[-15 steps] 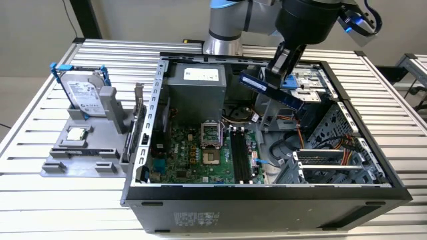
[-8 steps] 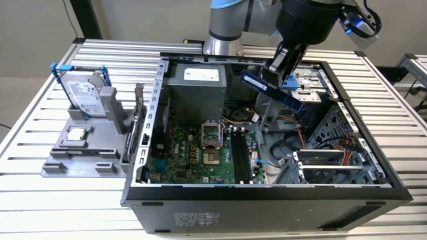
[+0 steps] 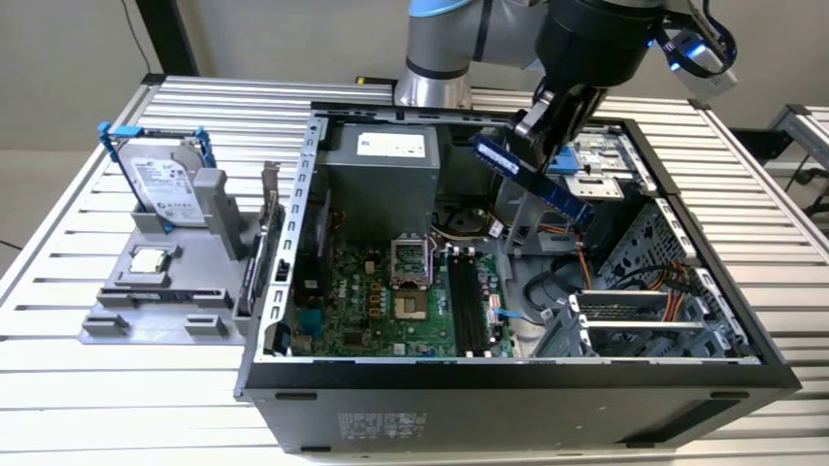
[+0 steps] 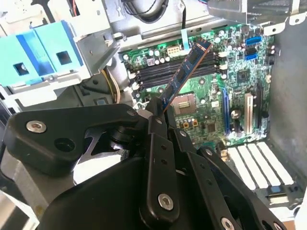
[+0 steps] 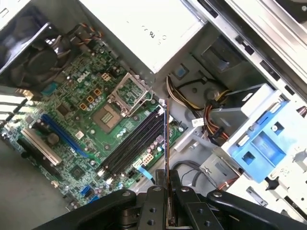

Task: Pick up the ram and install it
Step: 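Insert the ram into the slot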

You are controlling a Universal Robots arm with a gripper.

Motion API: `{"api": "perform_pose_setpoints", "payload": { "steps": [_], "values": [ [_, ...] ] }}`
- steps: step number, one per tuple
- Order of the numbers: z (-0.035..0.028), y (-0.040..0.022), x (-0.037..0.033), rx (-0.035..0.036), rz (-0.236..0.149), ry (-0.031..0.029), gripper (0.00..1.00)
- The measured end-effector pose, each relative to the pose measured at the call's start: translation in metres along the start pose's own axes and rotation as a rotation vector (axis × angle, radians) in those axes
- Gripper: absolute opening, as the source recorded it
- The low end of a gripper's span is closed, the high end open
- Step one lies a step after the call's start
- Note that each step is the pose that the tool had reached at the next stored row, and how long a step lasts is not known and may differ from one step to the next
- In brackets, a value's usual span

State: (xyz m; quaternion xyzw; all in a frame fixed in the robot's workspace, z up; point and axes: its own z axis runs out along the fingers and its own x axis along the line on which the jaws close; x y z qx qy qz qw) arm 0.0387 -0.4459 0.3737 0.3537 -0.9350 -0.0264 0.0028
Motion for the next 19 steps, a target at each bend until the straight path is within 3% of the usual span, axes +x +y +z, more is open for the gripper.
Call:
{"api": "perform_pose_setpoints", "payload": {
  "steps": [19],
  "values": [
    [0.0000, 0.0000, 0.0000, 0.0036, 0.267, -0.0137, 0.00]
  ]
}}
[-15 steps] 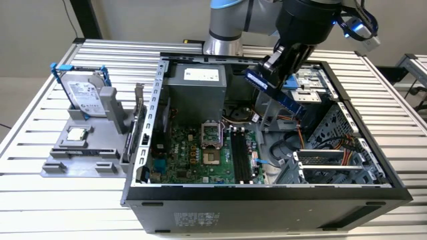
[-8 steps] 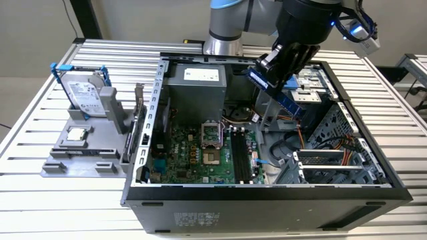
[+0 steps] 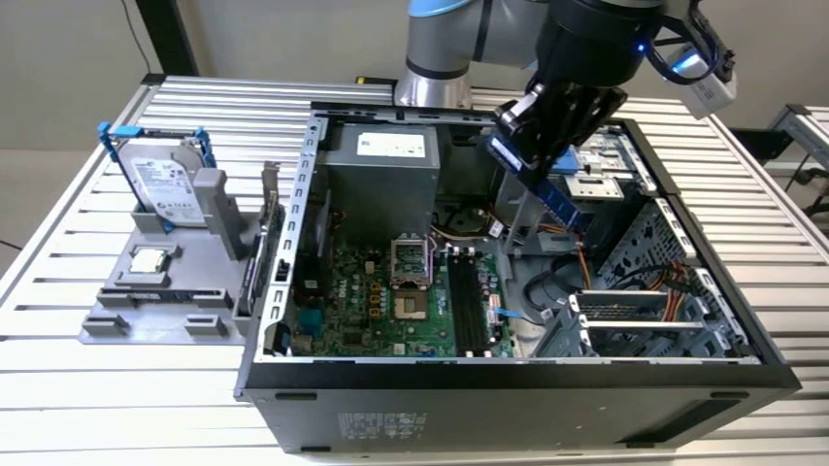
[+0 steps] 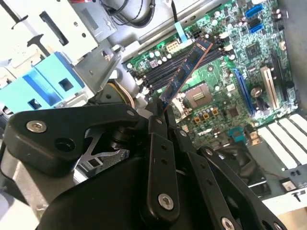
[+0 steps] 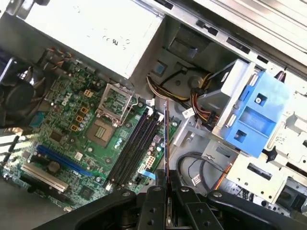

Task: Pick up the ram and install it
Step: 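Insert the ram into the slot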

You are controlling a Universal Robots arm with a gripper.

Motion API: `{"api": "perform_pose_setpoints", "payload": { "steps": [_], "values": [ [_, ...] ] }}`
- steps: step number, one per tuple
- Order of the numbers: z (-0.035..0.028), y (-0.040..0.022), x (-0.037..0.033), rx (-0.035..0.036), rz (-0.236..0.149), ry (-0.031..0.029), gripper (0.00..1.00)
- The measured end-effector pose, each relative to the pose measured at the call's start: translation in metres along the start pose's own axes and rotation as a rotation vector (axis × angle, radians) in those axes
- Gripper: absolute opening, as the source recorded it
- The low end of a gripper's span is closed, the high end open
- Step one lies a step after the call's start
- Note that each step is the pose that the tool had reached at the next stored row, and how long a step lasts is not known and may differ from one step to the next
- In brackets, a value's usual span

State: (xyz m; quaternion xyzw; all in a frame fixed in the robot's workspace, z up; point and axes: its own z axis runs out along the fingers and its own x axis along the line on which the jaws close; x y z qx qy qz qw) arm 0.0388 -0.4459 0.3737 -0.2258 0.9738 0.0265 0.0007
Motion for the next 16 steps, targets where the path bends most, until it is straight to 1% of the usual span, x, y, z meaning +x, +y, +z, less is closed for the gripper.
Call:
{"api": "perform_pose_setpoints", "payload": {
  "steps": [16],
  "values": [
    [0.0000, 0.0000, 0.0000, 0.0031, 0.226, -0.0115, 0.00]
  ]
}}
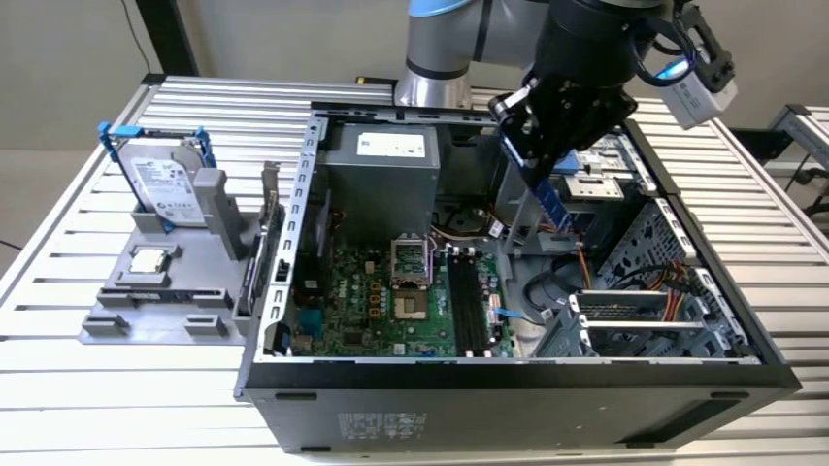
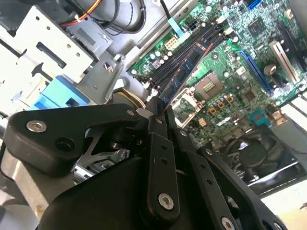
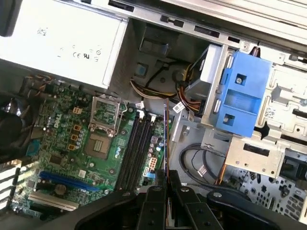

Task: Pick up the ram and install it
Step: 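Insert the ram into the slot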

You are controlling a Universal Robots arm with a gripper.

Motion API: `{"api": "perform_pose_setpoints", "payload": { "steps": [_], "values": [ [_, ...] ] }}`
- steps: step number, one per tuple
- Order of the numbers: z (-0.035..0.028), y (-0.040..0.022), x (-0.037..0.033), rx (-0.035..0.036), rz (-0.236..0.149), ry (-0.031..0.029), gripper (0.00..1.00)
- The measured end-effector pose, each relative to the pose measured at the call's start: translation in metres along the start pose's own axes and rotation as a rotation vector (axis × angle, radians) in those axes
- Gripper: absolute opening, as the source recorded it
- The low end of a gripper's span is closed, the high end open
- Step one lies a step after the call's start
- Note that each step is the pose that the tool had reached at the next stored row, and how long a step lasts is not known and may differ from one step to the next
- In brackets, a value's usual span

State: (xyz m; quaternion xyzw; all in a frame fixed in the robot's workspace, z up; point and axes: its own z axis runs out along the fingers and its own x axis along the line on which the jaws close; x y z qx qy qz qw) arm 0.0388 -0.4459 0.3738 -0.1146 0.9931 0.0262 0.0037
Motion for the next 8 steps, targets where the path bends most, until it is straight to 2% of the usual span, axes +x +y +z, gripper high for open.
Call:
{"api": "perform_pose_setpoints", "payload": {
  "steps": [8],
  "values": [
    [0.0000, 0.0000, 0.0000, 0.0015, 0.113, -0.0058, 0.00]
  ]
}}
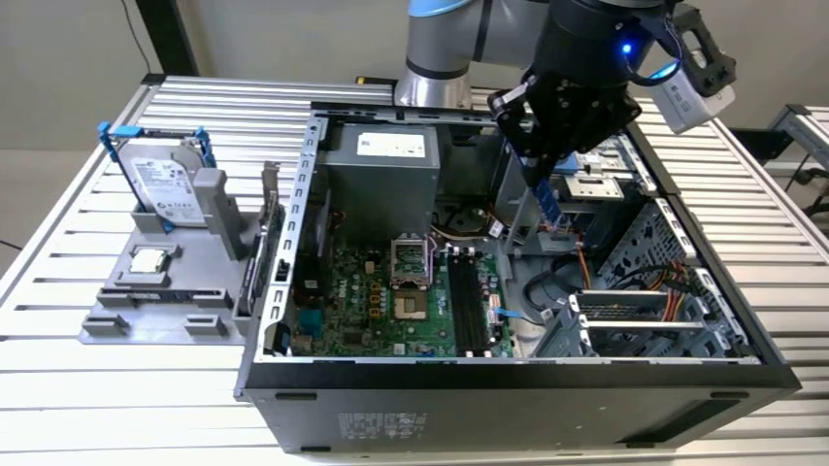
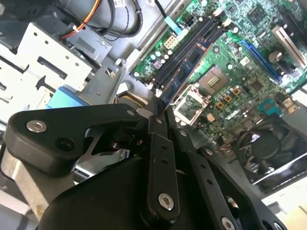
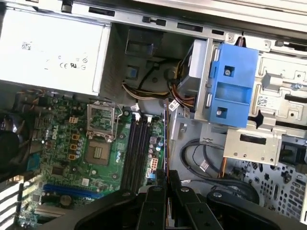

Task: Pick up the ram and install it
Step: 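Insert the ram into the slot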

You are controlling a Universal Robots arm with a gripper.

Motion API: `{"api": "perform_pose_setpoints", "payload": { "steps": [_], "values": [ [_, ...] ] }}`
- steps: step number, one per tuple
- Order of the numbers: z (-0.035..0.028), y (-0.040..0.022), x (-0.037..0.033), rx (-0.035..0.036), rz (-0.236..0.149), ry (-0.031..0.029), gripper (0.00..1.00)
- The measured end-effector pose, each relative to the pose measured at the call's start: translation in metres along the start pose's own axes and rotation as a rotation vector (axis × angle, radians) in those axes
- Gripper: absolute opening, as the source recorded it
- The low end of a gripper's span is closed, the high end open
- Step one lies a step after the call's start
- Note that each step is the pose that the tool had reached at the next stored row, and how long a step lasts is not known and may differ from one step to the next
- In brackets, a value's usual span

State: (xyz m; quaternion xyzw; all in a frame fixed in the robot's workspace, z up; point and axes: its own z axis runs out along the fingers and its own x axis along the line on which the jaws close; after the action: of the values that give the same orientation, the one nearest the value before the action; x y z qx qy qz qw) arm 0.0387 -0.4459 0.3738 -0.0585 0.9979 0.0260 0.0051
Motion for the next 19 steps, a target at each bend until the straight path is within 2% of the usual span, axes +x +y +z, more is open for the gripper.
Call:
{"api": "perform_pose_setpoints", "payload": {
  "steps": [4, 11, 19],
  "values": [
    [0.0000, 0.0000, 0.0000, 0.0007, 0.048, -0.0024, 0.00],
    [0.0008, -0.0001, 0.0000, -0.0001, 0.050, -0.0027, 0.00],
    [0.0069, -0.0004, 0.0001, 0.0001, 0.055, -0.0030, 0.00]
  ]
}}
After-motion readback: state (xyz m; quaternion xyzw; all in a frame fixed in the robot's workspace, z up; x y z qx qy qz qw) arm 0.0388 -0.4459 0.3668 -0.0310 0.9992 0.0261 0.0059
